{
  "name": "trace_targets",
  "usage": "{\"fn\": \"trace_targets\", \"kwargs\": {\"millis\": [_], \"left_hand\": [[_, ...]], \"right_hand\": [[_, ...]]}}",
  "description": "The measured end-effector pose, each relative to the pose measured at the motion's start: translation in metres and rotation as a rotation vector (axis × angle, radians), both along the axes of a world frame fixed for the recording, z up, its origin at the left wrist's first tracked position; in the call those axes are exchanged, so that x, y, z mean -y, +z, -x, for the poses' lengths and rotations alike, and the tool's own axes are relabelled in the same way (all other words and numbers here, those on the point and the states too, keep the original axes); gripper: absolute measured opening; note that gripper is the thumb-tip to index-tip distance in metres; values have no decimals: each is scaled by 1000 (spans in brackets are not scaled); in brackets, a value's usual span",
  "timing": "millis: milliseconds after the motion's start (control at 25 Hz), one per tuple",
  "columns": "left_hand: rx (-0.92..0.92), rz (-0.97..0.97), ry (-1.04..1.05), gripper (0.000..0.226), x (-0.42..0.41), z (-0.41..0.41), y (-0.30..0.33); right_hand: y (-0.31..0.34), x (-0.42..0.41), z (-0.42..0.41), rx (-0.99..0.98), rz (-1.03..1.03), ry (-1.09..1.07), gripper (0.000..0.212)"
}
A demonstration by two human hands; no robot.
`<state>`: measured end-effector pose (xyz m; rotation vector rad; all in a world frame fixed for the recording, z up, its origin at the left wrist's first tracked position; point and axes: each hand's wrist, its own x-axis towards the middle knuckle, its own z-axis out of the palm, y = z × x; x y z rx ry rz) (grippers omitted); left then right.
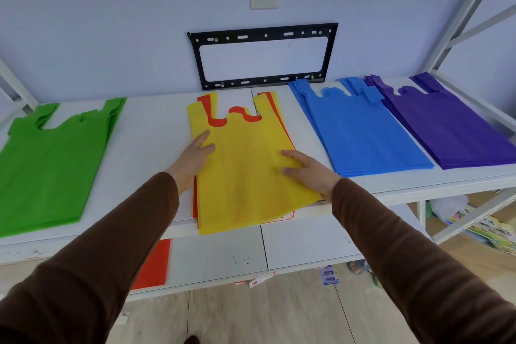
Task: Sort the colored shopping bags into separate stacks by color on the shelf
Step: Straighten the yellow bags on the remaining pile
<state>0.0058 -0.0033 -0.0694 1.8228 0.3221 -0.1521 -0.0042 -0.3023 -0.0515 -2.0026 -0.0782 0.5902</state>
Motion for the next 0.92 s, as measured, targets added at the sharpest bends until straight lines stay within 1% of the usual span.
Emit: {"fn": "trace_targets", "kwargs": {"millis": [80, 120, 240, 360, 480, 600, 680, 800, 920], "left_hand": [[4, 101, -6, 61, -8, 1, -7], [6, 111, -13, 62, -9, 3, -8], [10, 51, -22, 60, -6, -1, -3], [8, 14, -8, 58, -3, -2, 16], [84, 28, 1, 56, -11, 20, 42], [201, 93, -18, 58, -21, 68, 62], [253, 129, -59, 62, -29, 112, 63], [286, 52, -122, 72, -43, 185, 44], [232, -11, -151, 80, -53, 266, 10]], "right_hand": [[-1, 4, 2, -41, -46, 37, 57], [-2, 5, 3, -24, -37, 58, 55], [2, -3, 4, 32, 1, 70, 53], [11, -9, 10, 83, -20, 22, 56], [26, -12, 34, 193, -74, -21, 57], [39, -15, 77, 276, -133, -23, 58], [39, -18, 120, 307, -178, -31, 60], [26, -24, 198, 297, -234, -43, 65], [-6, -30, 280, 216, -214, -60, 71]]}}
